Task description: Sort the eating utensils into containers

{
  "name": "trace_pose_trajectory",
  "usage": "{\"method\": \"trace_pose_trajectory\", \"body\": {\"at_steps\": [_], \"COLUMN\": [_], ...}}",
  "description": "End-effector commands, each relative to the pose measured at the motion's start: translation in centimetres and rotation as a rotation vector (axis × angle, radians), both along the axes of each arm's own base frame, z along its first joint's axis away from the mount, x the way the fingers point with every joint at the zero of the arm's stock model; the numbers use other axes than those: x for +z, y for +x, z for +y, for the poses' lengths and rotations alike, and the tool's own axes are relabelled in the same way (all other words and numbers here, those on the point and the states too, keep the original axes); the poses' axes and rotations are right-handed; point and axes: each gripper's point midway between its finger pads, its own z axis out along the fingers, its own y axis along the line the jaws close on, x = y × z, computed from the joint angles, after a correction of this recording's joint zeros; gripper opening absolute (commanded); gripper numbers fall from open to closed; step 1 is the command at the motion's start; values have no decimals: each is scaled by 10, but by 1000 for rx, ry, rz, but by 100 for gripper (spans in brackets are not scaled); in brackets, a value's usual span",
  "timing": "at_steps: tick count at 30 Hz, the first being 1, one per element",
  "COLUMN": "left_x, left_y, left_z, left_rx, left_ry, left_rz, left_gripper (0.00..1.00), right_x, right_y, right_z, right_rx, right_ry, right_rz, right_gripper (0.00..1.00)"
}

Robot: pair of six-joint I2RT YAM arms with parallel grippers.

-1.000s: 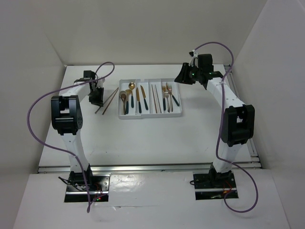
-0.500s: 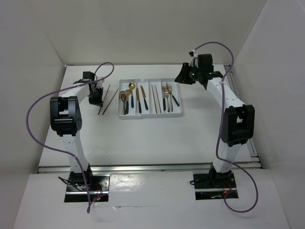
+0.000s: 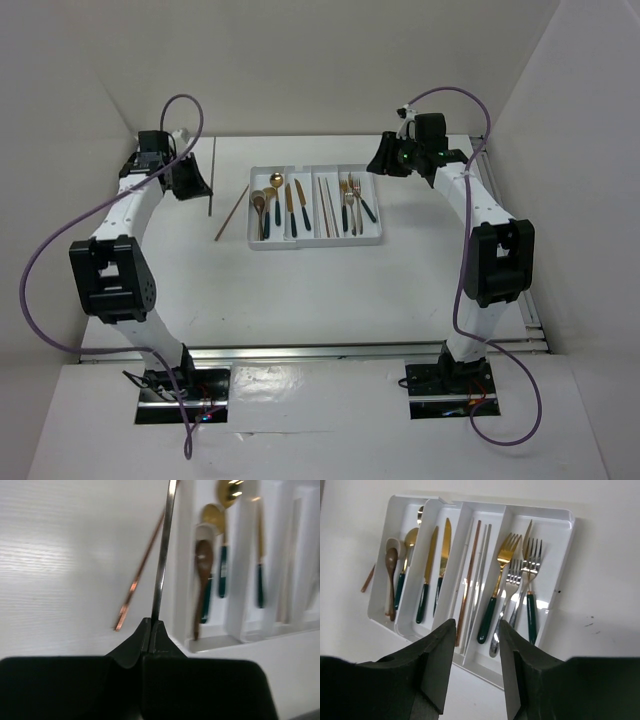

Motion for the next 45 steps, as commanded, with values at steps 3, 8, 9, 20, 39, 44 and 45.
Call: {"method": "trace_pose_trajectory", "body": {"at_steps": [3,8,9,20,39,44,45], "left_x": [73,90,94,68,-23,-34,-40], "left_y": [2,1,-2,5,20,29,30], "left_z": [-65,-121,-139,-248,-305,-307,-306], "left_rx": [-63,-99,-134,-131,-128,-117,-107], "left_ry": [-274,-420,-444,-597,-555,-545,-536], "left_rz": [-128,-118,-122,-4,146,151,155], "left_gripper": [0,0,0,0,0,0,0], "right_x": [21,19,18,26,28,29,29], "right_y": [8,6,4,-6,-16,-16,-16], "right_z": [-13,-19,-22,-35,-66,-68,-68], "right_rx": [-41,-58,-68,-114,-166,-162,-162], "right_ry": [-66,-98,-105,-152,-146,-137,-137], "right_rz": [-83,-89,-88,-116,-106,-105,-105], "right_gripper": [54,66,71,90,92,92,92]}}
